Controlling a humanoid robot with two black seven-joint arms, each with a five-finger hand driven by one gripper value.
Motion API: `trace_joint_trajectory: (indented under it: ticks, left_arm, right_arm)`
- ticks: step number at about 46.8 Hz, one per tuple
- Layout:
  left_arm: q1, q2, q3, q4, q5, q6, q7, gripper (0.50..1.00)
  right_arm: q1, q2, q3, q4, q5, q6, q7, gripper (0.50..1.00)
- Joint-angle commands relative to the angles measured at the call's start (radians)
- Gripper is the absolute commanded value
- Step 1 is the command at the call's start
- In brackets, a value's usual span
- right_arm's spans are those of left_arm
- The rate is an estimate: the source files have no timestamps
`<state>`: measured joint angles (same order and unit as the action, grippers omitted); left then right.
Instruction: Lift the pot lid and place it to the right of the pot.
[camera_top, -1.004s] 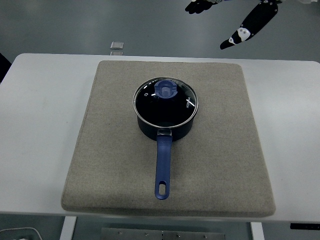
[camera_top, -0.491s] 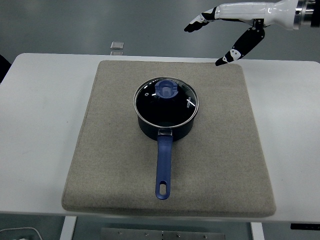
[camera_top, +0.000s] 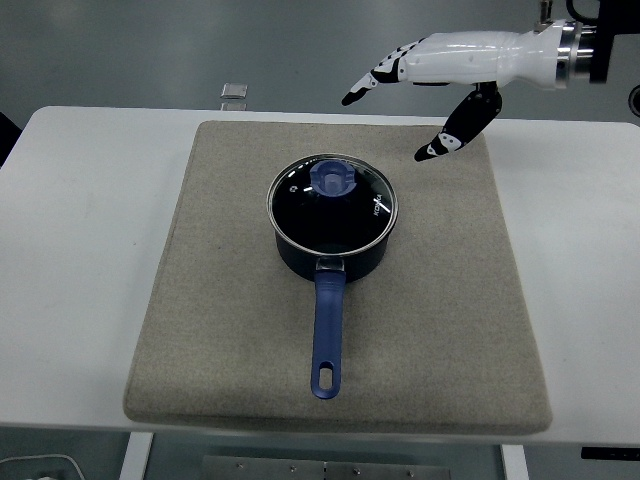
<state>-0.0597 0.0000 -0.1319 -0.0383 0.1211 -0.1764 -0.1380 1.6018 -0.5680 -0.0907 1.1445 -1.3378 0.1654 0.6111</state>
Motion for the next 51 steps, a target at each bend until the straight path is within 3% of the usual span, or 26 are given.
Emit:
trace_joint_trajectory:
  ticks: [1, 8, 19, 28, 51]
  left_arm:
    - [0.0, 0.0, 0.0, 0.0, 0.0, 0.0, 0.0, 1.0]
    - [0.0, 0.0, 0.0, 0.0, 0.0, 0.0, 0.0, 1.0]
    - [0.0, 0.0, 0.0, 0.0, 0.0, 0.0, 0.0, 1.0]
    - [0.0, 0.0, 0.0, 0.0, 0.0, 0.0, 0.0, 1.0]
    - [0.0, 0.0, 0.001, 0.0, 0.0, 0.0, 0.0, 1.0]
  right_arm:
    - [-0.003, 0.005, -0.004, 0.004, -0.021, -0.036, 0.0, 0.891]
    - [-0.013, 0.02, -0.009, 0.006, -0.026, -0.093, 0.0, 0.891]
    - [-0.069, 0.039, -0.024, 0.004, -0.038, -0.098, 0.0, 0.889]
    - [-0.103, 0.069, -0.03, 0.003, -0.083, -0.141, 0.0, 0.889]
    - [-0.137, 0.089, -0.037, -0.032, -0.101, -0.176, 0.0, 0.889]
